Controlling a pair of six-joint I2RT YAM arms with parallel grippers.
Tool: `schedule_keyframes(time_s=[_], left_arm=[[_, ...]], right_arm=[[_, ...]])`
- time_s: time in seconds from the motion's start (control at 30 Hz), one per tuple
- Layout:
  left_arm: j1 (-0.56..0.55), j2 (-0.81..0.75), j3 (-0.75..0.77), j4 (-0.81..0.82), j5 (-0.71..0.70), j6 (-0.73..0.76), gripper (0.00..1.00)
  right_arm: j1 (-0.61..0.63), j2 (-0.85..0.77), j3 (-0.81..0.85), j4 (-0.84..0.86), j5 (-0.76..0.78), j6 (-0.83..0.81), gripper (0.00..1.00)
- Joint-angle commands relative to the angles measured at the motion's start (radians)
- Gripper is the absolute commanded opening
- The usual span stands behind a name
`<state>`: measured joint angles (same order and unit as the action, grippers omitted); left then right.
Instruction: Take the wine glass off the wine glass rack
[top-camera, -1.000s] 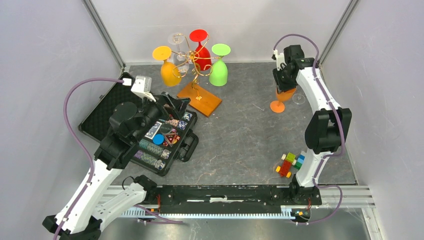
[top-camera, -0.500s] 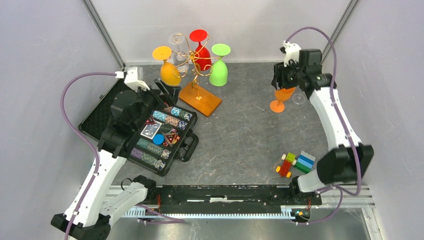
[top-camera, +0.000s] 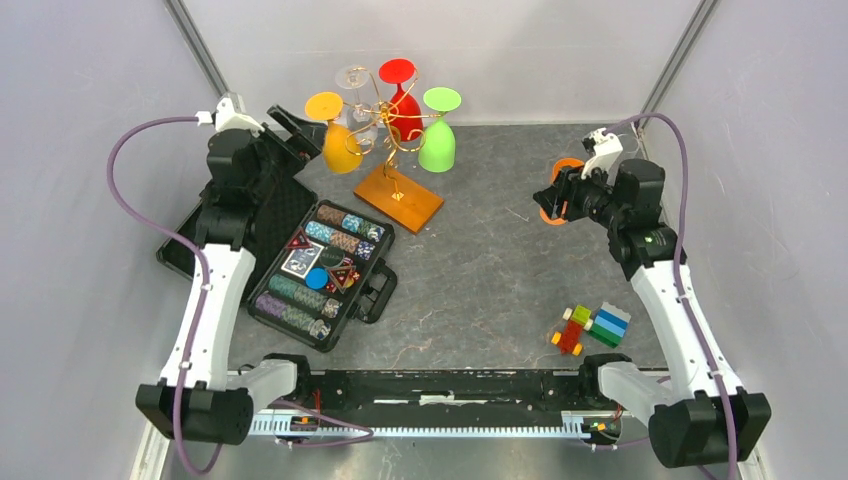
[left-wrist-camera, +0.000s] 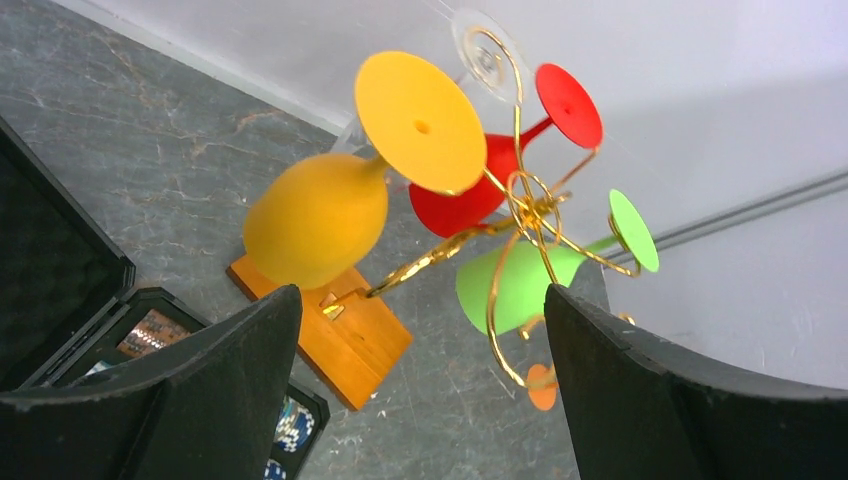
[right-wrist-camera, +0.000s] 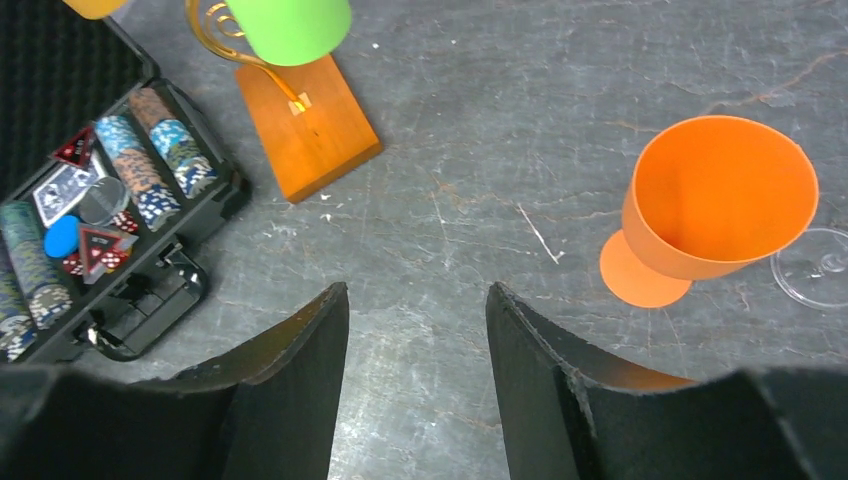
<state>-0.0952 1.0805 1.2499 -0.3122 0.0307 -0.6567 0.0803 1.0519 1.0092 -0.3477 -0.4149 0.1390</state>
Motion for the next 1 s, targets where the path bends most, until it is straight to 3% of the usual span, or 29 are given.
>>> schedule_keyframes(time_s=[0.0, 0.27, 0.7, 0.97], left_arm=[[0.070, 0.073, 0.067, 0.090, 0.093, -0.100, 0.91], [0.263, 0.225, 0.025, 0.421, 0.350, -0.297, 0.78], [0.265, 0.386, 0.009, 0.619, 0.568, -0.476, 0.65], [0.265, 0.377, -0.014, 0.621, 0.595, -0.494, 0.46]], right_arm=[[-0.004, -0.061, -0.038, 0.130, -0.065, 0.081, 0.58], [-0.004, -0.159, -0.127, 0.197, -0.084, 0.145, 0.55], [-0.004, -0.221, -0.181, 0.260, -0.125, 0.218, 0.54], [-0.004, -0.235, -0.195, 0.269, -0.128, 0.232, 0.53]])
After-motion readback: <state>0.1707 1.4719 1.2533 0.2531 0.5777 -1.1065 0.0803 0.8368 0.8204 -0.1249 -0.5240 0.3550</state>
